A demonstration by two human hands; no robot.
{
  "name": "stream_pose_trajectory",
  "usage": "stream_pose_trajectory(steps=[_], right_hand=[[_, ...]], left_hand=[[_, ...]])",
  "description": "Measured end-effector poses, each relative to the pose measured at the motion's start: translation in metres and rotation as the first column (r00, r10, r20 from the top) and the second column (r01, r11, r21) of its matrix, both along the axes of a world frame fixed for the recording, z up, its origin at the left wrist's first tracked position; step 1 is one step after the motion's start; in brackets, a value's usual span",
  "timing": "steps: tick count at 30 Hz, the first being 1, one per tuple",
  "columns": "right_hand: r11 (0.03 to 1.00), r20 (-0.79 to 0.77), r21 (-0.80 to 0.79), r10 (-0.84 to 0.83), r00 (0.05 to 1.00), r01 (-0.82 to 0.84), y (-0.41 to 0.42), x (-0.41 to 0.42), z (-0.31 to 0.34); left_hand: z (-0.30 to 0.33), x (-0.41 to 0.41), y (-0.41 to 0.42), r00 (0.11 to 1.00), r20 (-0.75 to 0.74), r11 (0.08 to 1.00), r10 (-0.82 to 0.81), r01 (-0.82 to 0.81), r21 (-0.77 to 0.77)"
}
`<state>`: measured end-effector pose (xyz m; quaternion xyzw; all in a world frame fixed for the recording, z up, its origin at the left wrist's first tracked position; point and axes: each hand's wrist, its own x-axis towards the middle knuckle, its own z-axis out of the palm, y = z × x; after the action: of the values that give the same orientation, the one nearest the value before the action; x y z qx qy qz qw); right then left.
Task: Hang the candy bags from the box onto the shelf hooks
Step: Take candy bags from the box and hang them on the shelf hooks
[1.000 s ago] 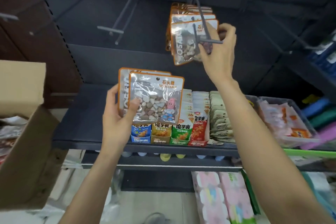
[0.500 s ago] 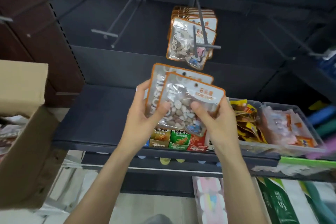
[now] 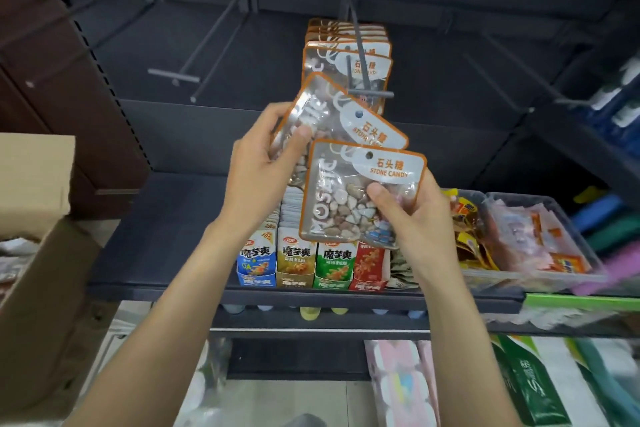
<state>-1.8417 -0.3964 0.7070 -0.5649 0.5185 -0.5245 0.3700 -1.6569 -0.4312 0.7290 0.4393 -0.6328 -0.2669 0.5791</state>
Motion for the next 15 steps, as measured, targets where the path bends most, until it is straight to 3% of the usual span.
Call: stream_pose_trajectory(steps=[3,9,13,15], right_hand=[[1.000,0.003,-0.014,0.018,1.000,-0.018,-0.006,0.002,0.001],[0.999,-0.032,-0.037,0.018,0.999,-0.019,-0.024,0.007,0.001],[0.989,-0.037,-0.091,-0.120,0.992,0.116,-0.033,-0.001,-0.004],[0.984,-0.049,-0.088,-0.158,0.986,0.153,-0.033,-0.010,-0.005]], left_hand=[[-0.002,0.000,-0.003,0.997,-0.048,0.997,0.066,-0.068,-0.033],[-0.009,0.000,-0.023,0.986,0.017,0.977,0.164,-0.159,-0.144],[-0.012,0.001,-0.056,0.950,0.136,0.939,0.281,-0.243,-0.243],[-0.013,-0.001,-0.074,0.884,0.271,0.905,0.380,-0.296,-0.305]])
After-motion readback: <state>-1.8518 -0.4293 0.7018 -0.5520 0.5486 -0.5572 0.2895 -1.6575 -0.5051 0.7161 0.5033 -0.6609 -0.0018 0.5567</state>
